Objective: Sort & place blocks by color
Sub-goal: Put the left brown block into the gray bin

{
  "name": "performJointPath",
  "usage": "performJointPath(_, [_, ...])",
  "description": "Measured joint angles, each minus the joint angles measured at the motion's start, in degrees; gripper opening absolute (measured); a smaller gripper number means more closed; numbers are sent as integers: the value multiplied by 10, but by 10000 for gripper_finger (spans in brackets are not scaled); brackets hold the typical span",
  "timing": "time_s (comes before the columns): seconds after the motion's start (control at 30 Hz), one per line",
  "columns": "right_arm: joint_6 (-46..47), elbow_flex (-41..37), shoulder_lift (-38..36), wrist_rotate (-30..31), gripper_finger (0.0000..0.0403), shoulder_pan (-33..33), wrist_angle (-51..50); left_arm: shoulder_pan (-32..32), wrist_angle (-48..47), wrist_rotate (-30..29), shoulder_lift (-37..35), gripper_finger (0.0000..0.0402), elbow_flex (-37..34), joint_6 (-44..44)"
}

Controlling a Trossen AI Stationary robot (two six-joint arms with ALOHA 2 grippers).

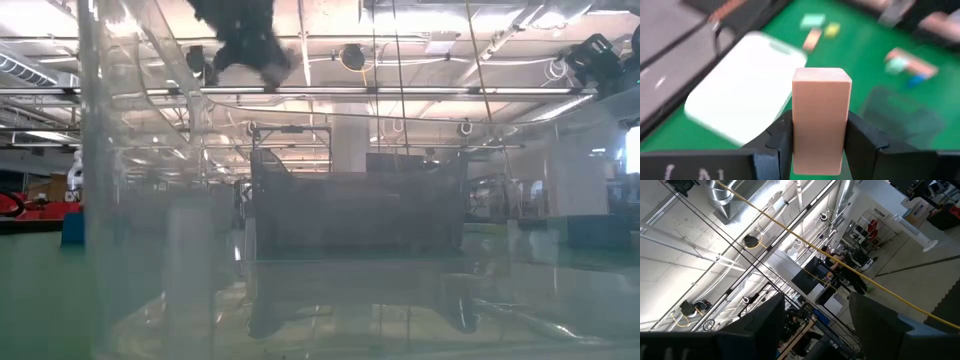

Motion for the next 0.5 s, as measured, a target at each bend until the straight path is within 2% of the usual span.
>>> performJointPath(0.07, [0,0,0,0,212,0,0,4,65,37,-10,131,2,19])
performJointPath(0.27, [0,0,0,-1,212,2,0,7,174,130,-21,131,1,63])
performJointPath(0.5, [0,0,1,-1,212,3,0,7,229,158,-21,131,1,93])
